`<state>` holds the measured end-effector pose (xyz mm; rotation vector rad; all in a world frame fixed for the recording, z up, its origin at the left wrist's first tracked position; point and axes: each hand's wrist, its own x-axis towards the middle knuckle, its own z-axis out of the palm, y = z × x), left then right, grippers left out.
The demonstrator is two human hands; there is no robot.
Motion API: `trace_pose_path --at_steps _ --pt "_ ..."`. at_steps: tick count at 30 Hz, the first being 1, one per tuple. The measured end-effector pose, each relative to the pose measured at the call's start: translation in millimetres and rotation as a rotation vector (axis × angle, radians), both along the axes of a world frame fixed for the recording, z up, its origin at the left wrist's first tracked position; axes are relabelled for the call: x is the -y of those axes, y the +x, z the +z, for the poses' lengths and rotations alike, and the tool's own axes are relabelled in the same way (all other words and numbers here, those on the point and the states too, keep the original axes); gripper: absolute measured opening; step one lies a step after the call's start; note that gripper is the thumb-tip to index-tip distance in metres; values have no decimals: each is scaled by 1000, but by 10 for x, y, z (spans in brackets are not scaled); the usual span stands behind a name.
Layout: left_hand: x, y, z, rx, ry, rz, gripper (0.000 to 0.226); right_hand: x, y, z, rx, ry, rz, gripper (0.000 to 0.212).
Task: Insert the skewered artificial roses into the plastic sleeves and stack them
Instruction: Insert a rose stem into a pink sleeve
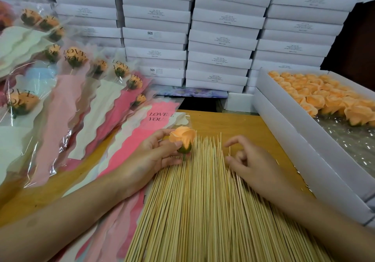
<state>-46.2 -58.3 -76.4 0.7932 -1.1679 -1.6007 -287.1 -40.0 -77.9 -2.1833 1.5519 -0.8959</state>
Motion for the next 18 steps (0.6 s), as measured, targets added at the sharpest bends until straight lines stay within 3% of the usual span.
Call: trace_pose_path --at_steps 7,14,18 --pt "0 -2 5 5 -7 -9 58 29 6 39 381 92 -13 15" --pt "6 -6 -2 9 -9 -4 57 57 -42 33 529 72 -77 14" --pt "3 6 -2 13 -4 -8 57 80 -54 28 628 160 -105 14"
